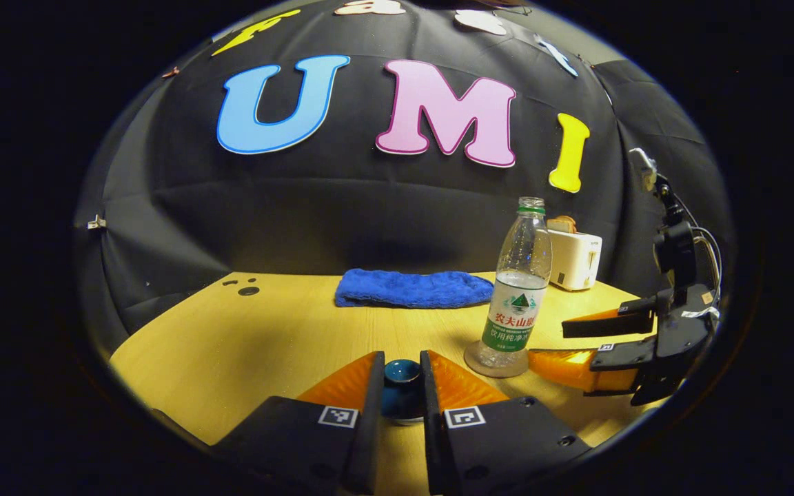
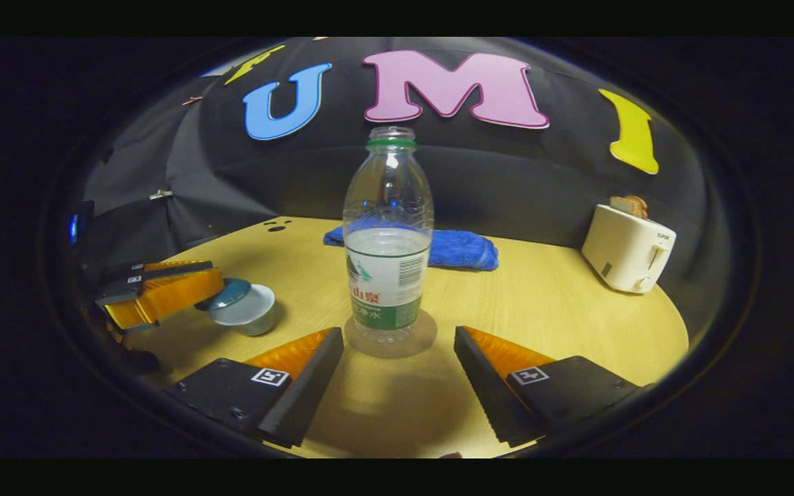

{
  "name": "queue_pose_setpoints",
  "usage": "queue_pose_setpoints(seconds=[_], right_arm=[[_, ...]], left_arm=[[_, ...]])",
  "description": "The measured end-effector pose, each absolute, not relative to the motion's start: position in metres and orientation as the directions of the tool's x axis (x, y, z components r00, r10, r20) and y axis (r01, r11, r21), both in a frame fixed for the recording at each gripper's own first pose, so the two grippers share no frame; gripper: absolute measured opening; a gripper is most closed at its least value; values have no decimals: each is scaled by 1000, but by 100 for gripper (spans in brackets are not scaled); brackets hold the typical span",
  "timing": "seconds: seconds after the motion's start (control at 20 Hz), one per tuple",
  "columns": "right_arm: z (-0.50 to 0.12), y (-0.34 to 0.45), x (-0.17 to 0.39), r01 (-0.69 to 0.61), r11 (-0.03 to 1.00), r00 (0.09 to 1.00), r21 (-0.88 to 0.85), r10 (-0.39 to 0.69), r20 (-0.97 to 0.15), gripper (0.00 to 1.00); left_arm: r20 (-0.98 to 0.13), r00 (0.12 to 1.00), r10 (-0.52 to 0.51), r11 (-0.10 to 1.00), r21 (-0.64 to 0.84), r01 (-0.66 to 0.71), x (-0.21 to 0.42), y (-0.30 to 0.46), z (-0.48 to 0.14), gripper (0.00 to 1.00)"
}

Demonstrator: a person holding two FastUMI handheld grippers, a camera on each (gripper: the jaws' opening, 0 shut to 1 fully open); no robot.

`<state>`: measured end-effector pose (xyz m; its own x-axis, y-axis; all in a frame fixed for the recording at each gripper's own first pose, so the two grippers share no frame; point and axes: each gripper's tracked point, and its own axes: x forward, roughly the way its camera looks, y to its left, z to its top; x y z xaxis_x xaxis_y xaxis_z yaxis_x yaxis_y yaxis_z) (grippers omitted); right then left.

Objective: Open the teacup lid with one hand, grasp the water bottle and pour water into the teacup with the other hand; after pouring, place the water bottle on the coaster and then close the teacup lid.

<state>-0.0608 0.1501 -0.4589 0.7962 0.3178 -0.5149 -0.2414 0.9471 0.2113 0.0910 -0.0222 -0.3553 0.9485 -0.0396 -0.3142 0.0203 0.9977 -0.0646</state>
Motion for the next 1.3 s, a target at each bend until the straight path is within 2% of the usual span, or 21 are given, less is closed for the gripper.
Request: queue_pose_setpoints(seconds=[0.4, 0.55, 0.7, 0.75, 0.85, 1.05, 1.1, 1.2, 1.3], right_arm=[[-449, 139, -67, -243, 956, 814, 162, 292, -502, 100], [-450, 141, -68, -243, 955, 813, 169, 295, -502, 99], [-447, 139, -67, -237, 957, 816, 168, 290, -500, 97], [-446, 139, -68, -236, 957, 818, 171, 290, -497, 99], [-440, 136, -68, -231, 957, 821, 176, 289, -493, 99], [-407, 130, -69, -225, 957, 844, 184, 286, -454, 99], [-391, 131, -70, -230, 952, 854, 203, 297, -427, 99], [-358, 130, -73, -224, 949, 876, 222, 296, -381, 97], [-326, 128, -78, -221, 949, 887, 225, 292, -358, 99]], left_arm=[[-317, 947, -43, 999, -44, 31, 98, -30, -370, 31], [-326, 944, -53, 998, -32, 45, 99, -35, -372, 33], [-332, 941, -59, 998, -22, 55, 99, -37, -374, 39], [-334, 941, -60, 998, -20, 56, 100, -37, -374, 37], [-340, 939, -49, 999, -16, 47, 98, -34, -374, 53], [-323, 945, -56, 998, -58, 39, 89, -35, -348, 58], [-314, 948, -59, 997, -66, 40, 85, -35, -337, 81], [-305, 952, -30, 999, -46, 17, 79, -27, -314, 93], [-308, 951, -1, 1000, -12, -2, 73, -20, -289, 97]])
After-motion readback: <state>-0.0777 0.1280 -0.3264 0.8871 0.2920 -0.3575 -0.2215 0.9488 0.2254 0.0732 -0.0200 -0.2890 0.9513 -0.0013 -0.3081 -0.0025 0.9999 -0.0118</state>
